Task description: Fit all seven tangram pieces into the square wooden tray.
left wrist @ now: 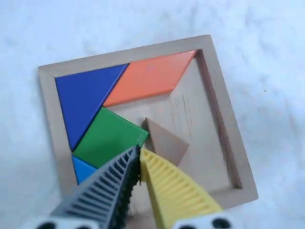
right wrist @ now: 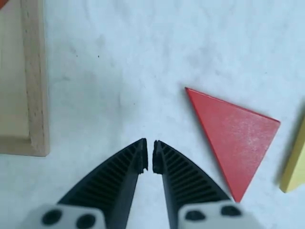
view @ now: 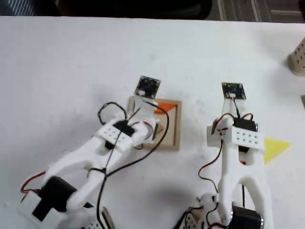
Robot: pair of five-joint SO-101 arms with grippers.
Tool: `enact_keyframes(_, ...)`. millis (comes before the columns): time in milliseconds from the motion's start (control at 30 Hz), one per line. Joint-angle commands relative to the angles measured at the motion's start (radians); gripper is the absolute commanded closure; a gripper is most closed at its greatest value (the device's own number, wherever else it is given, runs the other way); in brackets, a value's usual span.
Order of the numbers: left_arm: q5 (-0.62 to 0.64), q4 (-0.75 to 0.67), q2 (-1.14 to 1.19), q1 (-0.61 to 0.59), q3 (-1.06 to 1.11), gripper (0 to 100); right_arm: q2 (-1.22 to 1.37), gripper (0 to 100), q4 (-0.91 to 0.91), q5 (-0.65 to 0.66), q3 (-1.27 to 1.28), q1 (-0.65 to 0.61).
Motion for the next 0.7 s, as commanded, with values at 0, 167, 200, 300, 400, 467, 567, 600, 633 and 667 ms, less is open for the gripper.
enact_keyframes(0,0.034,-0.026,0.081,0.035,-0.098,98,-0.039,97.4,-0.015,0.012,-0.005,-0.008)
enact_keyframes(167,0.04,-0.025,0.122,0.021,-0.133,98,-0.039,97.4,-0.015,0.012,-0.005,-0.008)
enact_keyframes(200,0.04,-0.025,0.124,0.022,-0.133,98,-0.039,97.4,-0.015,0.012,-0.005,-0.008)
enact_keyframes(300,0.037,-0.026,0.13,0.027,-0.141,98,-0.039,97.4,-0.015,0.012,-0.005,-0.008)
enact_keyframes(400,0.034,-0.037,0.13,0.058,-0.143,98,-0.039,97.4,-0.015,0.012,-0.005,-0.008)
enact_keyframes(467,0.034,-0.069,0.131,0.091,-0.146,98,-0.039,97.4,-0.015,0.012,-0.005,-0.008)
enact_keyframes(567,0.034,-0.107,0.147,0.12,-0.147,98,-0.039,97.4,-0.015,0.012,-0.005,-0.008)
enact_keyframes(600,0.034,-0.115,0.165,0.125,-0.155,98,-0.039,97.4,-0.015,0.012,-0.005,-0.008)
enact_keyframes(633,0.034,-0.11,0.186,0.125,-0.172,98,-0.039,97.4,-0.015,0.012,-0.005,-0.008)
enact_keyframes(667,0.034,-0.097,0.203,0.12,-0.19,98,-0.039,97.4,-0.015,0.012,-0.005,-0.008)
